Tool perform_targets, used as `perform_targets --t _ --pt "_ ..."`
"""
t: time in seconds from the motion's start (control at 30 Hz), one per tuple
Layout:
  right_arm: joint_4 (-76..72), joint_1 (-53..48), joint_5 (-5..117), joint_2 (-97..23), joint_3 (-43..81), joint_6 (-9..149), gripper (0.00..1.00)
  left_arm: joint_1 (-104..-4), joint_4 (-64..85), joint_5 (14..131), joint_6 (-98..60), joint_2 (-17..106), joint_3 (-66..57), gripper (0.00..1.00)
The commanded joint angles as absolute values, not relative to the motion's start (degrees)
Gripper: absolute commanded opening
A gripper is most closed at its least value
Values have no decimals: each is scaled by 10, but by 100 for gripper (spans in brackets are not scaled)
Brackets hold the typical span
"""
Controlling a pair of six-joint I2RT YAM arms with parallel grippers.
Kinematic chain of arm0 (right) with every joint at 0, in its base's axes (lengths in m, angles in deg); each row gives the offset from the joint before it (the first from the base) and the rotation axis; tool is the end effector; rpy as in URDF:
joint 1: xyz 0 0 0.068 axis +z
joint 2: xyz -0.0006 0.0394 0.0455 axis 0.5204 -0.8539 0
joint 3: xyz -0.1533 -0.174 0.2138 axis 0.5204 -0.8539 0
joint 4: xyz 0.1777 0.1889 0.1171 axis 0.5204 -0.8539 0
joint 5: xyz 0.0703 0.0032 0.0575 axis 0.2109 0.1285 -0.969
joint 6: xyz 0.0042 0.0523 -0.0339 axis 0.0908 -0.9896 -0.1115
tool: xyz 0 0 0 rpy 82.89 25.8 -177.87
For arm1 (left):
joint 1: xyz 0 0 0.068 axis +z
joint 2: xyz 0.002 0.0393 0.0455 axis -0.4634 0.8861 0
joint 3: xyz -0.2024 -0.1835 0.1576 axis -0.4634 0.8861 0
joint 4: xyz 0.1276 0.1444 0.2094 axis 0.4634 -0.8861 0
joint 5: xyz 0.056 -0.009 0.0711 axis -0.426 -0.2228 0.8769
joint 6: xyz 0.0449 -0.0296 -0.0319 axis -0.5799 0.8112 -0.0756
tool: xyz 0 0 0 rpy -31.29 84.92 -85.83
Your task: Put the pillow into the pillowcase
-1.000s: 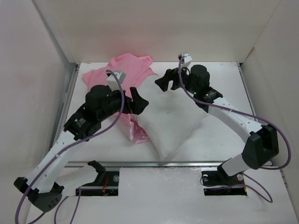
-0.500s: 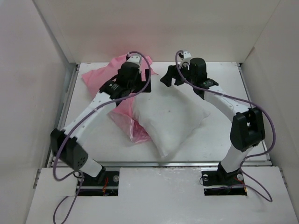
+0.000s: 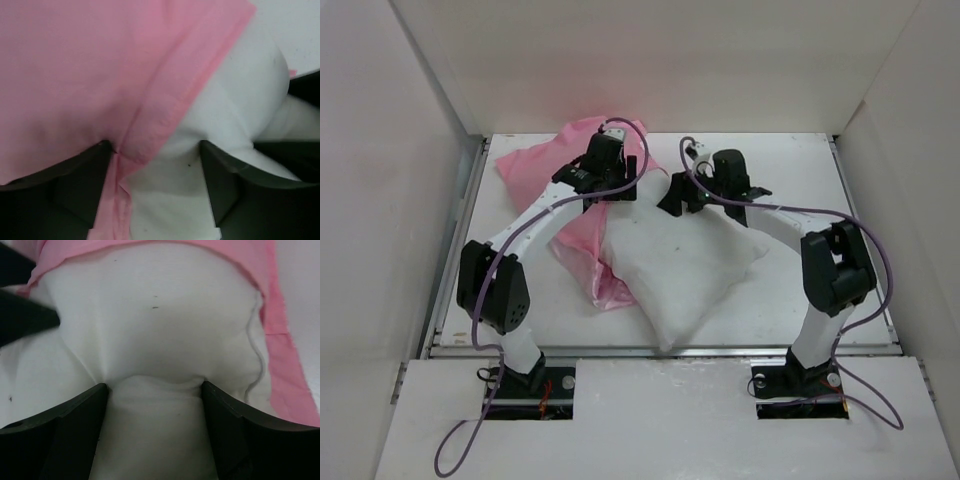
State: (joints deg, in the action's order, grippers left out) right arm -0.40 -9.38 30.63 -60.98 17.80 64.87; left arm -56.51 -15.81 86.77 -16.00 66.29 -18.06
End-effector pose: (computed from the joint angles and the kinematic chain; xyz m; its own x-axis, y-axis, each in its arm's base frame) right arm 0.4183 0.1966 0.2694 -0.5993 -0.0533 -0.7988 -0.6401 0.6311 0.4381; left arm 0.3815 -0.2051 0.3540 -0.5947 0.0328 -0.8033 0.2627 0.9522 -0.1556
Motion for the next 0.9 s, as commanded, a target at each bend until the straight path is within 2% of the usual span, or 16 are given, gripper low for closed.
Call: perform_targets --t 0.0,0.07,0.1,0.17,0.3,0.37,0.4,0.43,0.47,0.5,0.53,0.6,0.63,0.7,0.87 --pt "-10 -41 230 -549 125 658 81 -538 -138 853 -160 684 -189 62" --pt "-10 9 241 -527 113 668 80 -533 -138 853 -160 700 -206 50" --pt "-10 26 250 -519 113 679 80 -533 -132 853 -167 706 -223 39" --pt "-28 67 264 -505 125 693 80 -533 -132 853 -174 719 -244 39" --pt "-33 72 254 -500 161 693 80 -527 -132 853 -189 726 -280 37" --pt "-66 72 292 -494 176 708 80 -527 -132 860 -194 726 -292 37" --pt "-81 72 350 -494 183 717 80 -527 -132 860 -199 726 -292 37" --pt "-98 72 389 -480 189 730 80 -527 -132 860 -204 707 -286 44" --pt "-98 72 426 -473 189 730 80 -527 -132 860 -204 695 -280 44" --pt "-115 67 456 -467 194 730 80 -527 -126 860 -211 683 -271 61" --pt "-120 50 501 -460 194 730 80 -527 -126 860 -211 668 -261 71" --pt "-131 25 524 -439 186 710 80 -527 -119 860 -217 614 -222 82" --pt "-131 -2 537 -431 180 703 80 -527 -119 860 -217 594 -207 91" --pt "-131 -22 544 -411 154 697 80 -535 -119 860 -223 540 -163 100" --pt "-131 -33 546 -434 139 702 76 -584 -147 859 -193 477 -111 100"
